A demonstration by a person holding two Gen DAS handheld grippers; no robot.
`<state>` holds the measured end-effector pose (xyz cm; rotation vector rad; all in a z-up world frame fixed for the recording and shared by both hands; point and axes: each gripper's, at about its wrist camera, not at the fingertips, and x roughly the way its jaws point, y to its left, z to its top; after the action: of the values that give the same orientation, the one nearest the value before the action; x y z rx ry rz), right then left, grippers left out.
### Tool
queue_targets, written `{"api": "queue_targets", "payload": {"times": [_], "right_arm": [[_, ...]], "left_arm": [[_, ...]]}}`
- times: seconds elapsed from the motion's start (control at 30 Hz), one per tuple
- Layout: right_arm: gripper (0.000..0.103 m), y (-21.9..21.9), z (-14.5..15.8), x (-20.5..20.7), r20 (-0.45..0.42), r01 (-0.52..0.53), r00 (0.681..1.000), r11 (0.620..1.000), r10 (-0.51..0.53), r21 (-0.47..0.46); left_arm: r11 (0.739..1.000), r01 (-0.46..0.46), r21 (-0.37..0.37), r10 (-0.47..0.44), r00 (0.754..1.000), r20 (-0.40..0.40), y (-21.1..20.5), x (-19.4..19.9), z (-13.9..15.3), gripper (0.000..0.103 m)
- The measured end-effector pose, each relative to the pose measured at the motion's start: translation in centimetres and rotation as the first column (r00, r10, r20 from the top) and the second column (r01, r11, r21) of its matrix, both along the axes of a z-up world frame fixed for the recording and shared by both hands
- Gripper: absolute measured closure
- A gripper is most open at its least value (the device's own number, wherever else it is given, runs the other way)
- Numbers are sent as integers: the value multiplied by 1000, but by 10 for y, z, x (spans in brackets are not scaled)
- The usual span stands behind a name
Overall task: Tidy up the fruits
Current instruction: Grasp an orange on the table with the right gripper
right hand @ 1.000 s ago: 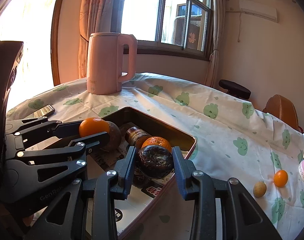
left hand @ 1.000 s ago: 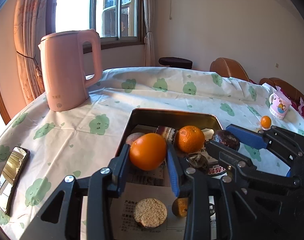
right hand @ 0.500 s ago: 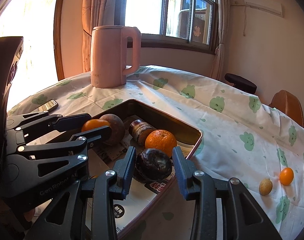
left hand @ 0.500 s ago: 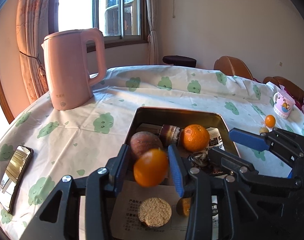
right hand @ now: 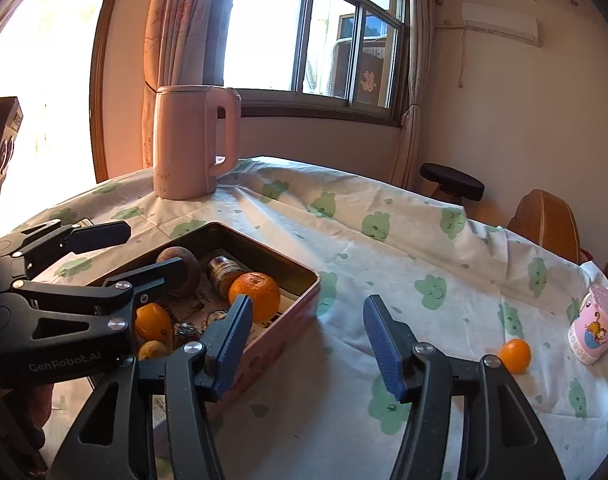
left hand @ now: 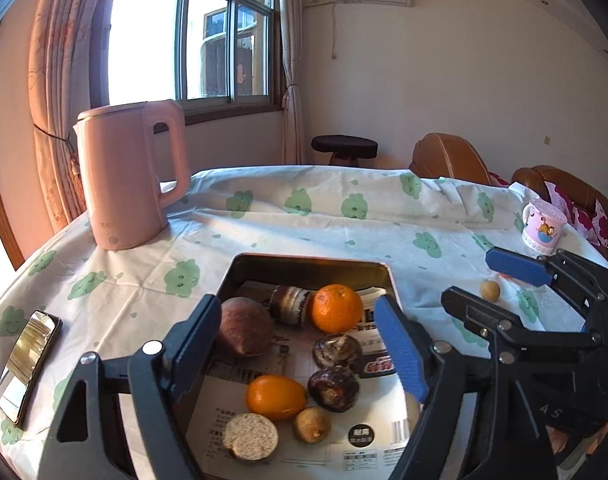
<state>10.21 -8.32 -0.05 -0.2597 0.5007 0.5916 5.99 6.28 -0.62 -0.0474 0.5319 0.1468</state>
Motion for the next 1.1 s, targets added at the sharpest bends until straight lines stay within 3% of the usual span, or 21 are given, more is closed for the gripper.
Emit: {"api": "queue_targets", "payload": {"times": [0.13, 0.27, 0.47, 0.7, 0.87, 0.97, 1.1], "right_arm": [[42, -46, 1, 20, 2, 115, 993, 993, -115, -18], [42, -93, -7, 51, -40, 266, 963, 964, -267, -20], [42, -141, -27, 104, -142, 420, 895, 906, -422, -48], [42, -145, -40, 135, -236, 427, 872, 902, -429, -64], [43, -143, -51, 146, -317, 409, 861, 912, -397, -31], [60, -140, -55, 148, -331, 403, 856, 914, -397, -51], [62, -144, -56, 149, -347, 401, 854, 915, -388, -36]], "left_arm": [[997, 68, 46, -69, 997, 21, -39, 9, 10, 8], [991, 110, 79, -111, 994, 9, -76, 30, 12, 5], [990, 140, 6, -139, 987, -81, -105, 81, 2, 5], [990, 123, -65, -131, 981, -143, -111, 110, -14, 5], [990, 125, -61, -132, 981, -144, -112, 113, -18, 5], [988, 136, -79, -147, 977, -151, -113, 116, -21, 5], [985, 156, -72, -165, 974, -152, -120, 116, -23, 6]]}}
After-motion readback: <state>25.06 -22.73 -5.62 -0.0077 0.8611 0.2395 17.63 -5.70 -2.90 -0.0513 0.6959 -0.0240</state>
